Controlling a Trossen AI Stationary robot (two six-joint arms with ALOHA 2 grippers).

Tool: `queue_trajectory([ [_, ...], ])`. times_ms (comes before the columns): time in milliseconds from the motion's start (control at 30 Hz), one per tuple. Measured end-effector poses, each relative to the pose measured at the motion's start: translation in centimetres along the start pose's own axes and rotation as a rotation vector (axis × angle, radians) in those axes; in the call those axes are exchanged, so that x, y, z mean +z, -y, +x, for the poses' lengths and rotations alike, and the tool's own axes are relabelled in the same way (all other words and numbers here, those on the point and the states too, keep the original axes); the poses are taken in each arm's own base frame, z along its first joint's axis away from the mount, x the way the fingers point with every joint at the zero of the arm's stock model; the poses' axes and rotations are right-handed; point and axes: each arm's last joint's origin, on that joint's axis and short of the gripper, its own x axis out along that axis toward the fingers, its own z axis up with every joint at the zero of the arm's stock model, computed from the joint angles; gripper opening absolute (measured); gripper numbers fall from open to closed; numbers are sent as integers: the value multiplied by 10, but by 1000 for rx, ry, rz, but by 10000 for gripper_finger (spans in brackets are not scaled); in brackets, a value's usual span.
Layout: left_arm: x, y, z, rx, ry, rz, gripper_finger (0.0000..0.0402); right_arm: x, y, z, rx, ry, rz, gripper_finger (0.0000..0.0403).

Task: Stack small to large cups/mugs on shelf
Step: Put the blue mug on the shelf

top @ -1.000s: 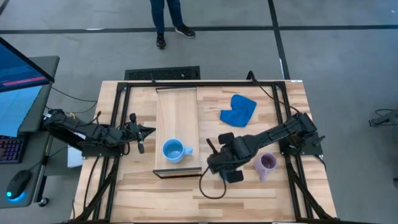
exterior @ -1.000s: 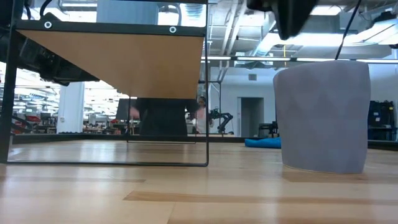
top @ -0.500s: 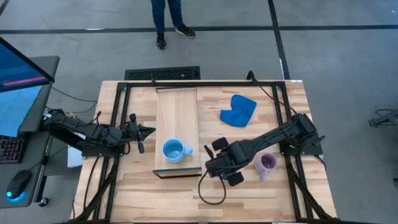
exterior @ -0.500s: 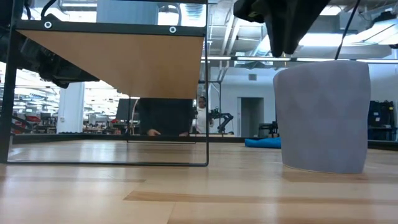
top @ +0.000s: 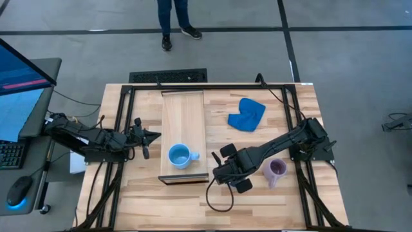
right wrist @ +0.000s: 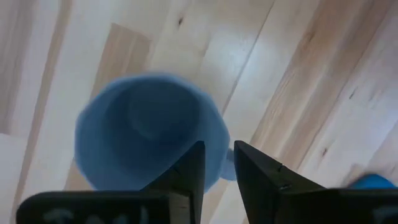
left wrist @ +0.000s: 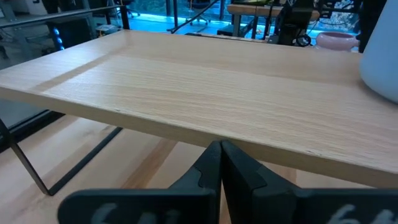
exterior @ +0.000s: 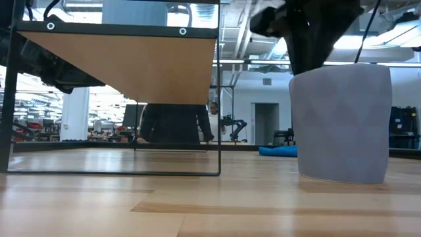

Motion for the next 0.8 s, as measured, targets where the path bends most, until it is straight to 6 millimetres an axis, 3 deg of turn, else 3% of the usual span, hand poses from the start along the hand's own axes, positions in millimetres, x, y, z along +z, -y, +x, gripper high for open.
queue_trajectory([
  [333, 0, 0, 0, -1, -1, 1, 0, -3, 4, 15, 6, 8, -33, 107],
  [800, 0, 0, 0, 0, -1, 11, 0, -1, 17, 18, 8, 39, -28, 107],
])
